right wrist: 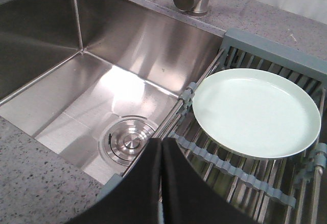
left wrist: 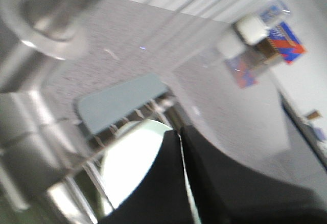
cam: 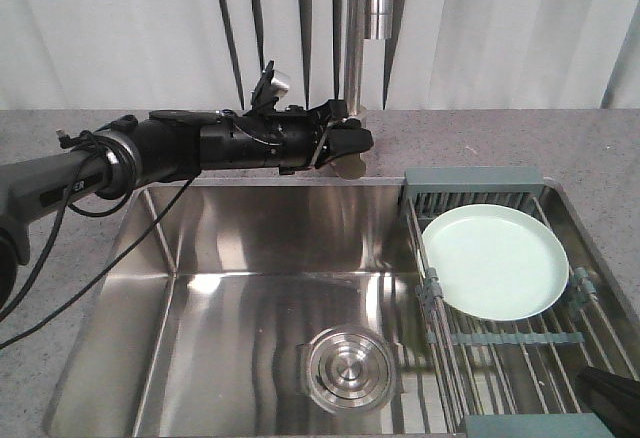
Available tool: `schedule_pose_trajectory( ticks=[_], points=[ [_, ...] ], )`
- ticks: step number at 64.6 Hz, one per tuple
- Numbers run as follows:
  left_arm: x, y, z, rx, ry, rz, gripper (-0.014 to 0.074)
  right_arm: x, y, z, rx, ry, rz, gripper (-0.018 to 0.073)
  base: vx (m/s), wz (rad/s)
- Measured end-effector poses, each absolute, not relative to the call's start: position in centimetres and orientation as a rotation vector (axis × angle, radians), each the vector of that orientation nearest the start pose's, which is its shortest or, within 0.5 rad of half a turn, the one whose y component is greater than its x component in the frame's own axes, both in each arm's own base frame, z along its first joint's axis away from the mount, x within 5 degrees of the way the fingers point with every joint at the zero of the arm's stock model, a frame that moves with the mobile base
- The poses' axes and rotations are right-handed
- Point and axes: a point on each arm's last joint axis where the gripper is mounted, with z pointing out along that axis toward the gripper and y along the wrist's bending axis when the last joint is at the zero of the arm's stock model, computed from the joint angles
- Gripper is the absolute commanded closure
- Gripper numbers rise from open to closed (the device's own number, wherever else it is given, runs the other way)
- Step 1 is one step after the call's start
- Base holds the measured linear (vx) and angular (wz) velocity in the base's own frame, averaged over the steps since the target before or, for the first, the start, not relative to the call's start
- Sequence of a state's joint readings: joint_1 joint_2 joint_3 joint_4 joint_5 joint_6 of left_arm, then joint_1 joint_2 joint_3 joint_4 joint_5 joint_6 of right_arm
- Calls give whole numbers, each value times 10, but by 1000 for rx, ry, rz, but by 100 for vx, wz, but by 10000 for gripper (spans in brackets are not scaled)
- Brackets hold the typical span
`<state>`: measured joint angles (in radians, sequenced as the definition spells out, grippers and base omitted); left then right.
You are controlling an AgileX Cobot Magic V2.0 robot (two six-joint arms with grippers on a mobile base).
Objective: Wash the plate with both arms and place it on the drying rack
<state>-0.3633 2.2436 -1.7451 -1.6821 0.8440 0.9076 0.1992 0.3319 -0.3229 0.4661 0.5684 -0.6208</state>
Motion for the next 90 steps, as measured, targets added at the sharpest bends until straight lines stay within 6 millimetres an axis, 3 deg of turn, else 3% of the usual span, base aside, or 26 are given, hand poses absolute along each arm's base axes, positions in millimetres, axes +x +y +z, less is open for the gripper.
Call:
schedule_pose_trajectory(
  ticks=[9,17,27,48,61,78,90],
  points=[
    [437,-245,224,236,2115,-1669,603,68,36,256,-566,1920,231,564,0,0],
    [429,-243,221,319,2236,-1600,603,68,36,256,-566,1919,231,564,0,0],
    [417,-236,237,442,2348,-1469,603,68,36,256,-566,1919,231,564,0,0],
    [375,-204,317,649,2452,-1039,603,68,36,256,-566,1919,231,564,0,0],
    [335,-176,376,715,2440,-791,603,68,36,256,-566,1919,231,564,0,0],
    [277,-143,444,716,2300,-601,603,68,36,256,-566,1919,231,564,0,0],
    [233,-119,468,701,2218,-503,603,68,36,255,-570,1920,223,564,0,0]
  ],
)
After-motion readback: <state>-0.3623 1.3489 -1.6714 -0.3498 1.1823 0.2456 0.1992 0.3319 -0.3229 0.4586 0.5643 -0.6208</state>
